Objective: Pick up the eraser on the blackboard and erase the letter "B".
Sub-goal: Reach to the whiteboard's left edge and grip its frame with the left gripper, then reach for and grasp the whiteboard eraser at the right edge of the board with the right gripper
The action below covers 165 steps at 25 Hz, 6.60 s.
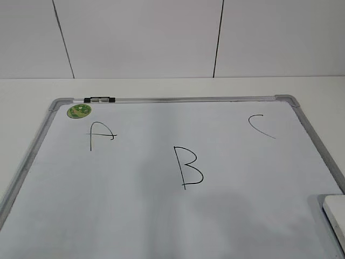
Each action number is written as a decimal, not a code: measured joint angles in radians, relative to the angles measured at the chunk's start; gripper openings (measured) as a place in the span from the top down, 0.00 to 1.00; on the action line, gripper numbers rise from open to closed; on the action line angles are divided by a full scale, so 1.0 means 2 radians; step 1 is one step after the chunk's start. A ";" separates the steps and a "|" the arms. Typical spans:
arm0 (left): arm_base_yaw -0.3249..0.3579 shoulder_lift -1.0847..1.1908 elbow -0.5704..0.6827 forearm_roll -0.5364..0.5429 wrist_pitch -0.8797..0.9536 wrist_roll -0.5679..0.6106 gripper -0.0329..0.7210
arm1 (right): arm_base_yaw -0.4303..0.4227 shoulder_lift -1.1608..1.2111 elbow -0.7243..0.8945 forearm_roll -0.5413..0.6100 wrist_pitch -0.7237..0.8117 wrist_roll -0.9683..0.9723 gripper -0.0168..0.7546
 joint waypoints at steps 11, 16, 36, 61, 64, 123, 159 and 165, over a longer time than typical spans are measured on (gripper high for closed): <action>0.000 0.000 0.000 0.000 0.000 0.000 0.64 | 0.000 0.151 -0.029 0.011 0.040 0.087 0.23; 0.000 0.006 0.000 0.000 0.000 0.000 0.64 | 0.000 0.233 -0.054 0.032 0.040 0.097 0.23; 0.000 0.393 -0.106 -0.021 -0.015 -0.030 0.64 | 0.000 0.482 -0.065 0.039 0.019 0.117 0.23; 0.000 0.692 -0.245 -0.025 -0.038 -0.030 0.49 | 0.000 0.527 -0.088 -0.002 -0.016 0.117 0.23; 0.000 0.692 -0.245 -0.025 -0.039 -0.030 0.49 | 0.000 0.539 -0.108 -0.002 -0.010 0.117 0.28; -0.021 0.967 -0.349 -0.008 -0.104 -0.030 0.92 | 0.000 0.562 -0.135 0.002 -0.003 0.117 0.36; -0.021 0.968 -0.350 -0.010 -0.103 -0.035 0.92 | 0.058 0.720 -0.135 -0.042 -0.082 0.159 0.12; -0.021 0.968 -0.351 -0.010 -0.102 -0.035 0.92 | 0.058 0.723 -0.135 -0.050 -0.078 0.178 0.13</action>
